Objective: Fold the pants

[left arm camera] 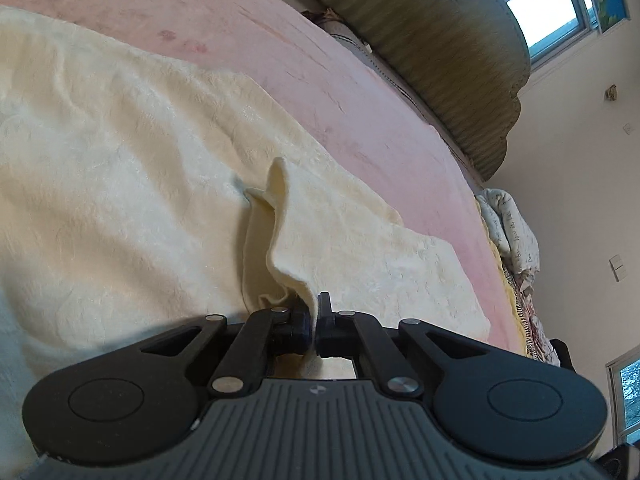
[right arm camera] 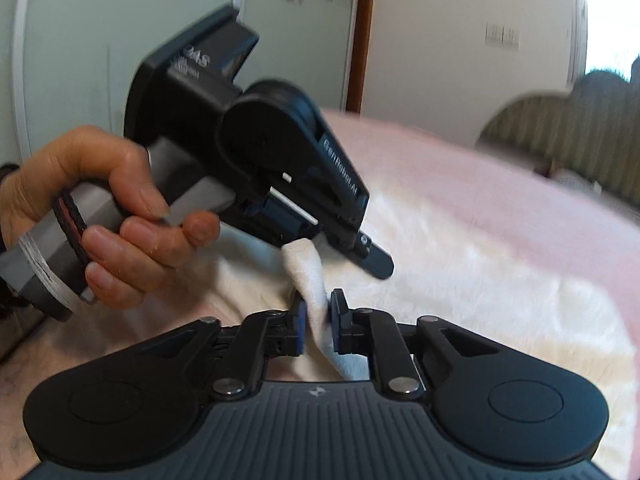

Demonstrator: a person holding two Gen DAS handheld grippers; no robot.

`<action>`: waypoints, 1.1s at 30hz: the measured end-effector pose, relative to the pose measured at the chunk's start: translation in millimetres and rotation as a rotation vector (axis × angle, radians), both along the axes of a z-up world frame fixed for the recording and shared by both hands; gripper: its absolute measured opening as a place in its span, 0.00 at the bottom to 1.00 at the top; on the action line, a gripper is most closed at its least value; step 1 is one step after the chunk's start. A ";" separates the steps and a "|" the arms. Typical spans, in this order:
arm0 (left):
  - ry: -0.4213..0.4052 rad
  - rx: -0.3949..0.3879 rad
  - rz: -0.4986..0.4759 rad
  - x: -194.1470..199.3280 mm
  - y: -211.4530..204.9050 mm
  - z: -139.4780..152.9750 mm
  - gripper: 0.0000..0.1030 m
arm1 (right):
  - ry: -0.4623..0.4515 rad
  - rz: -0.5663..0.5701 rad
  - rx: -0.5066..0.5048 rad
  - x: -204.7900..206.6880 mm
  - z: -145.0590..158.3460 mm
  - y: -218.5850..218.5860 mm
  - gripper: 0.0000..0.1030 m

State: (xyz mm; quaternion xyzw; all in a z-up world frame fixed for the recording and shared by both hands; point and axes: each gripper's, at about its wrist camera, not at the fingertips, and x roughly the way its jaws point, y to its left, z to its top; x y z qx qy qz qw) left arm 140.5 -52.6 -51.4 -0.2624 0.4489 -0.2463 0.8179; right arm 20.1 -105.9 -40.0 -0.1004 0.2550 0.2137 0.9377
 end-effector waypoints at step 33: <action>-0.147 0.160 -0.024 -12.7 -21.8 4.9 0.15 | 0.156 -0.370 0.094 54.3 8.3 -135.4 0.47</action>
